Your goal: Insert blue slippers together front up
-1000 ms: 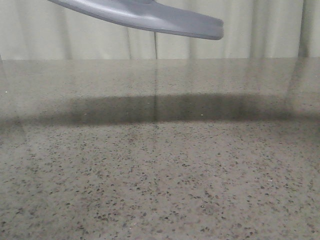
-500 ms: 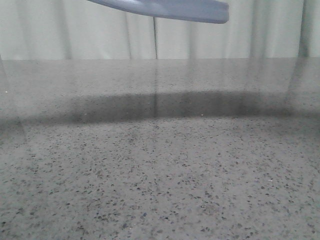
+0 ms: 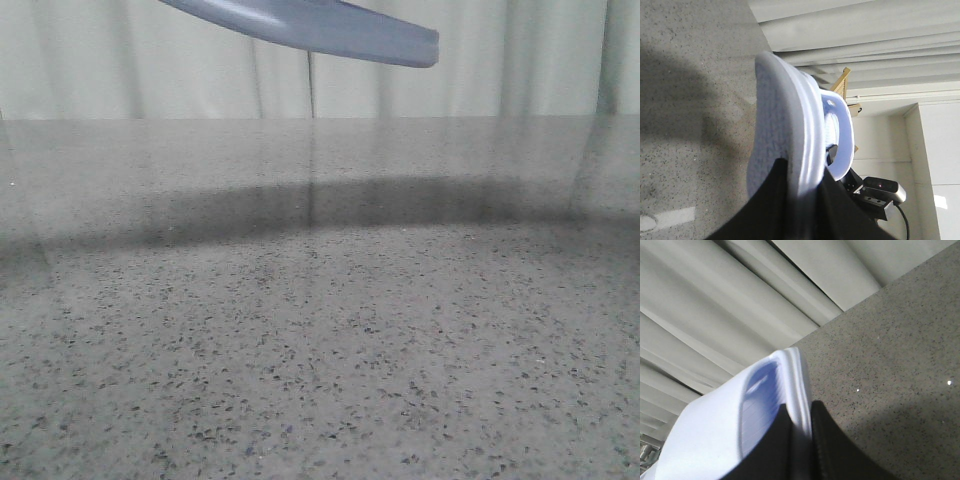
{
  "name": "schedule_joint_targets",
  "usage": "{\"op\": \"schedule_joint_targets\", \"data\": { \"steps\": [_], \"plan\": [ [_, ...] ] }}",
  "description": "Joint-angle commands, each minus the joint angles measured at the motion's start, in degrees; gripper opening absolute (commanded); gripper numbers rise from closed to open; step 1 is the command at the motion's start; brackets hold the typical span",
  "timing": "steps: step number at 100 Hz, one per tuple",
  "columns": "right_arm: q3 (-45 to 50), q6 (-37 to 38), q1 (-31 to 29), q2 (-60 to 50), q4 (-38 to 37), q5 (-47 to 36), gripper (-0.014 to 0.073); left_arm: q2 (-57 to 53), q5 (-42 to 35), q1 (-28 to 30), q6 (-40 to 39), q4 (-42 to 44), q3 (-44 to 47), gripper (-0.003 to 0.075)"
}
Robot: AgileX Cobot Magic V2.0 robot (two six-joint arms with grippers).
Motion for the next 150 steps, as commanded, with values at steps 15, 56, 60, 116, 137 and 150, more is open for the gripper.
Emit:
{"op": "schedule_joint_targets", "data": {
  "steps": [15, 56, 60, 116, 137, 150],
  "plan": [
    [-2.08, -0.70, 5.48, 1.41, -1.68, -6.37, -0.0107, -1.22, 13.81, -2.75, -0.43, -5.64, -1.98, 0.0016],
    [-2.08, -0.70, 9.21, 4.61, -1.68, -8.46, -0.0107, -1.22, 13.81, -5.33, -0.43, -5.64, -1.98, 0.0016],
    [-2.08, -0.70, 9.21, 4.61, -1.68, -8.46, -0.0107, -1.22, 13.81, -5.33, -0.43, -5.64, -1.98, 0.0016],
    [-2.08, -0.73, 2.10, 4.61, -4.33, 0.09, 0.0151, -1.22, 11.09, -5.20, -0.43, -5.64, -1.98, 0.0016],
    [-2.08, -0.73, -0.64, 4.61, -10.03, 0.03, 0.0178, -1.22, 9.20, -5.20, -0.43, -5.64, -1.98, 0.0016],
    [-2.08, -0.73, -2.58, 4.08, -11.27, -0.68, 0.0197, -1.22, 8.46, -5.20, -0.43, -5.64, -1.98, 0.0016]
  ]
}}
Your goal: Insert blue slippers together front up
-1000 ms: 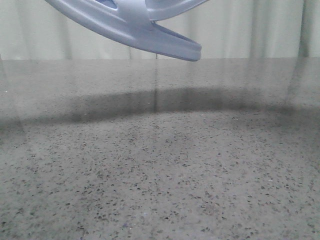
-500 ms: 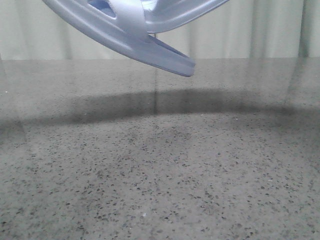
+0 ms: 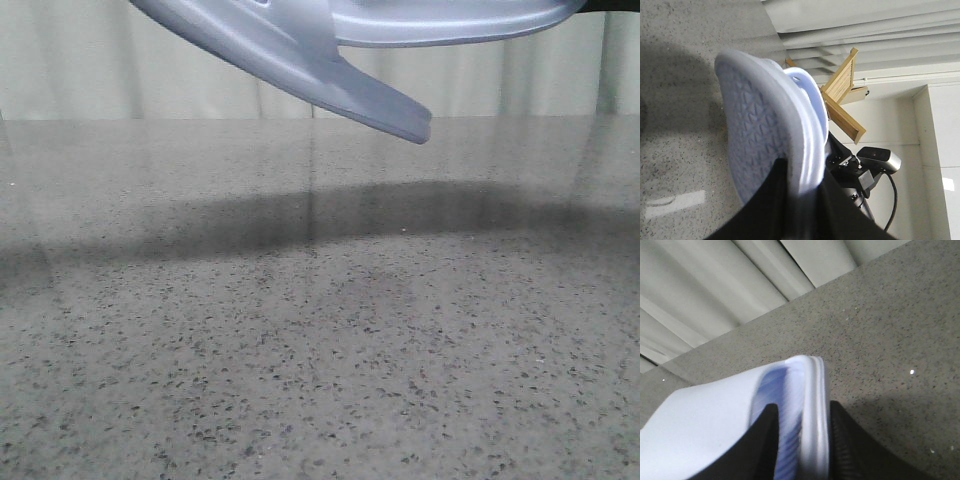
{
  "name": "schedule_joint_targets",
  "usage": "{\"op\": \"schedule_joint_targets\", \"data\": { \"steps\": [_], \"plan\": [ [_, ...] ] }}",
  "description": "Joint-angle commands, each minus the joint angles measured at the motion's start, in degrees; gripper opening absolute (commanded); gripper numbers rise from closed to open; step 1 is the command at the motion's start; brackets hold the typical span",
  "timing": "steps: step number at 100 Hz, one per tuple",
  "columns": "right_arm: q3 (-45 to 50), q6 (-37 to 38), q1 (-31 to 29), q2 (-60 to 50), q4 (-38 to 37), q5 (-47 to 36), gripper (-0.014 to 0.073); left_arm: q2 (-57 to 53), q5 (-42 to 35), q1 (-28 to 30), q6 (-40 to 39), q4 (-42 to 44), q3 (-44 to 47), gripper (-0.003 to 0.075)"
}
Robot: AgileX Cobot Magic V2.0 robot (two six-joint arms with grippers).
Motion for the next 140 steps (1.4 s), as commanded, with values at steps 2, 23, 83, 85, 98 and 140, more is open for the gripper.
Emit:
{"op": "schedule_joint_targets", "data": {
  "steps": [2, 23, 83, 85, 98, 140],
  "plan": [
    [-2.08, -0.64, -0.85, -1.08, -2.36, -3.22, 0.0202, -1.22, 9.46, -1.47, -0.90, -6.74, -1.98, 0.0016],
    [-2.08, -0.64, -5.42, -4.35, -4.14, -4.19, 0.0288, -1.22, 6.36, -1.47, -0.90, -6.63, -1.98, 0.0016],
    [-2.08, -0.64, -8.29, -19.19, -11.43, -5.88, 0.0331, -1.11, -1.80, -1.47, -0.90, -2.05, -1.98, 0.0016],
    [-2.08, -0.64, -8.29, -19.68, -11.60, -5.88, 0.0331, -1.11, -1.91, -1.47, -0.90, -2.05, -1.98, 0.0016],
    [-2.08, -0.64, -8.29, -22.05, -12.87, -5.64, 0.0331, 0.23, -1.94, -1.47, -0.90, -0.52, -1.98, 0.0016],
    [-2.08, -0.64, -8.29, -22.75, -13.11, -0.97, 0.0331, 12.15, 2.10, -1.47, 0.85, 2.58, -1.98, 0.0016]
  ]
}}
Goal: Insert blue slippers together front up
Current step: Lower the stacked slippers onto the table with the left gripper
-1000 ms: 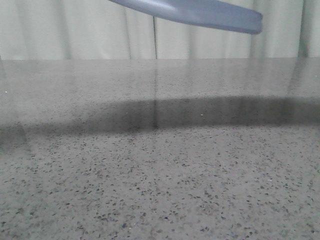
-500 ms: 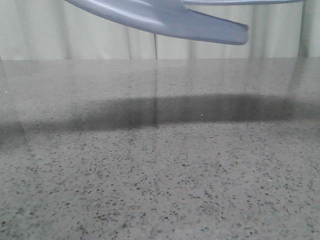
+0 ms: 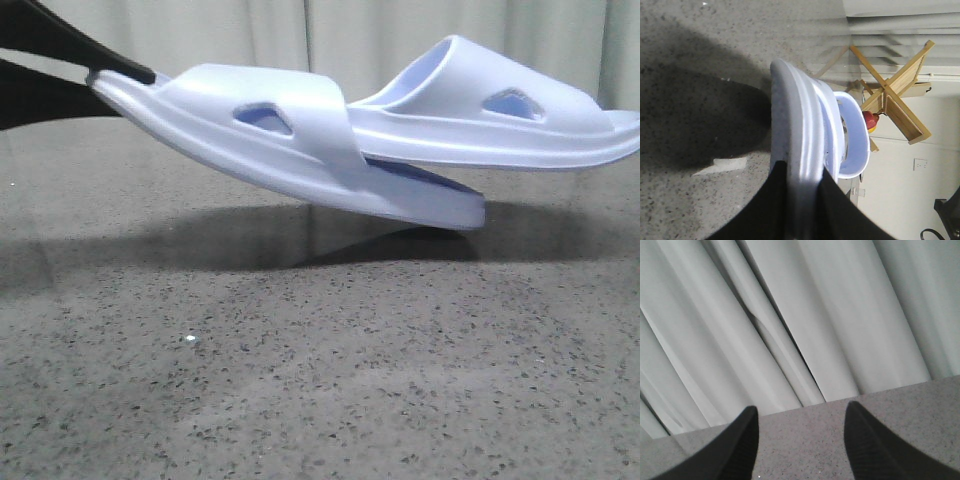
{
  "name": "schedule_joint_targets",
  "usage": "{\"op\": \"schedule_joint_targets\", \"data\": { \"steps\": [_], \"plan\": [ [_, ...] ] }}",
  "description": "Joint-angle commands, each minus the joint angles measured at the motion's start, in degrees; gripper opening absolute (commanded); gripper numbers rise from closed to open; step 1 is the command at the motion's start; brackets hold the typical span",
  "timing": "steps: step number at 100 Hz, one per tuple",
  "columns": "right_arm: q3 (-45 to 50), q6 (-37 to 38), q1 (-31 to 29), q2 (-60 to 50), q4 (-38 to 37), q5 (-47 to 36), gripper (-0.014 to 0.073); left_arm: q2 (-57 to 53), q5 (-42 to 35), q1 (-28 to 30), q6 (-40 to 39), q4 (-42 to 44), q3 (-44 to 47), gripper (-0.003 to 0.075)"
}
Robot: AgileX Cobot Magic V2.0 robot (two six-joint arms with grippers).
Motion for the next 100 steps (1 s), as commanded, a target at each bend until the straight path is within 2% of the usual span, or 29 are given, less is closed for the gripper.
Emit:
{"op": "schedule_joint_targets", "data": {
  "steps": [1, 37, 78, 87, 100],
  "plan": [
    [-2.08, -0.78, -0.49, -0.26, -1.02, -3.17, 0.0331, 1.12, 5.33, -0.52, 0.76, -3.86, -1.98, 0.0016],
    [-2.08, -0.78, -0.49, -0.26, -1.59, -2.46, 0.0331, 7.52, 5.76, -0.52, 5.43, -3.91, -1.98, 0.0016],
    [-2.08, -0.78, -0.49, -0.26, -1.59, -2.46, 0.0331, 7.58, 4.57, -0.52, 8.03, -3.89, -1.98, 0.0022],
    [-2.08, -0.78, -0.49, -0.26, -1.59, -2.46, 0.0331, 7.58, 3.96, -0.52, 8.03, -3.89, -1.98, 0.0076],
    [-2.08, -0.78, -0.49, -0.26, -1.59, -2.46, 0.0331, 7.58, 3.87, -0.52, 8.03, -3.89, -1.98, 0.0242]
  ]
}}
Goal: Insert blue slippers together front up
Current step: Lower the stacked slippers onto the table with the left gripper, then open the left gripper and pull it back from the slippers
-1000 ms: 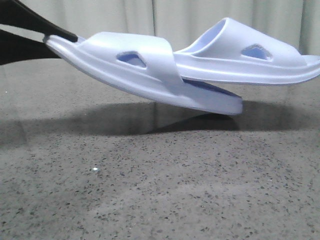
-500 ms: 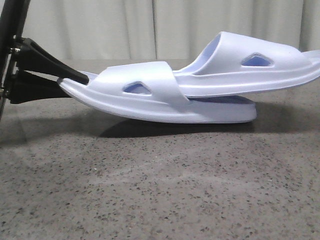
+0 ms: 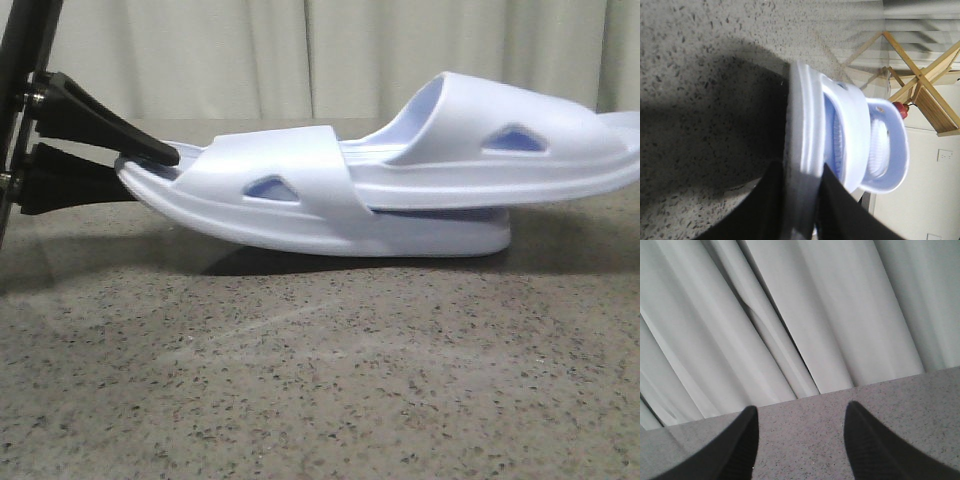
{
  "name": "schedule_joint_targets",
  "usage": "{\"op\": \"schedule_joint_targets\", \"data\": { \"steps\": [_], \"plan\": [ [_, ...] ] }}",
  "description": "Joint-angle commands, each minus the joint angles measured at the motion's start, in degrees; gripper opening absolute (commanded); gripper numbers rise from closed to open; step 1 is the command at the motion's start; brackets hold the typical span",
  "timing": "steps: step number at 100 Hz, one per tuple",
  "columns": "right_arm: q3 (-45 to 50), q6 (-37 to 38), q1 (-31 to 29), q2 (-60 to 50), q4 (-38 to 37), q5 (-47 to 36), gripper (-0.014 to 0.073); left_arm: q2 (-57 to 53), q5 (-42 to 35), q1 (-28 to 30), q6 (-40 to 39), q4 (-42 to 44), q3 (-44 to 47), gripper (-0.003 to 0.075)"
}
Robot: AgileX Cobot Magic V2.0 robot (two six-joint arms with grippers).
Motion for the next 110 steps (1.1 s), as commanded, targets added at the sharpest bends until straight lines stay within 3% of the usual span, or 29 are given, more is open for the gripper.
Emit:
{"op": "schedule_joint_targets", "data": {
  "steps": [1, 9, 22, 69, 110],
  "plan": [
    [-2.08, -0.78, -0.49, -0.26, -0.71, -4.13, 0.0331, -1.45, 2.71, -0.52, 0.10, -3.40, -1.66, 0.0252],
    [-2.08, -0.78, -0.49, -0.26, -0.71, -4.13, 0.0331, -1.45, 2.71, -0.52, 0.10, -3.40, -1.66, 0.0376],
    [-2.08, -0.78, -0.49, -0.26, -0.71, -4.03, 0.0331, -1.45, 2.71, -0.52, 1.44, -3.79, -1.66, 0.0458],
    [-2.08, -0.78, -0.49, -0.26, -0.71, -3.07, 0.0331, -1.45, -2.42, 0.15, 12.11, -7.53, -1.66, 0.0459],
    [-2.08, -0.78, -0.49, -0.16, -2.75, -0.09, 0.0331, -2.93, -5.00, 12.47, 27.93, -8.63, -1.66, 0.0458]
  ]
}}
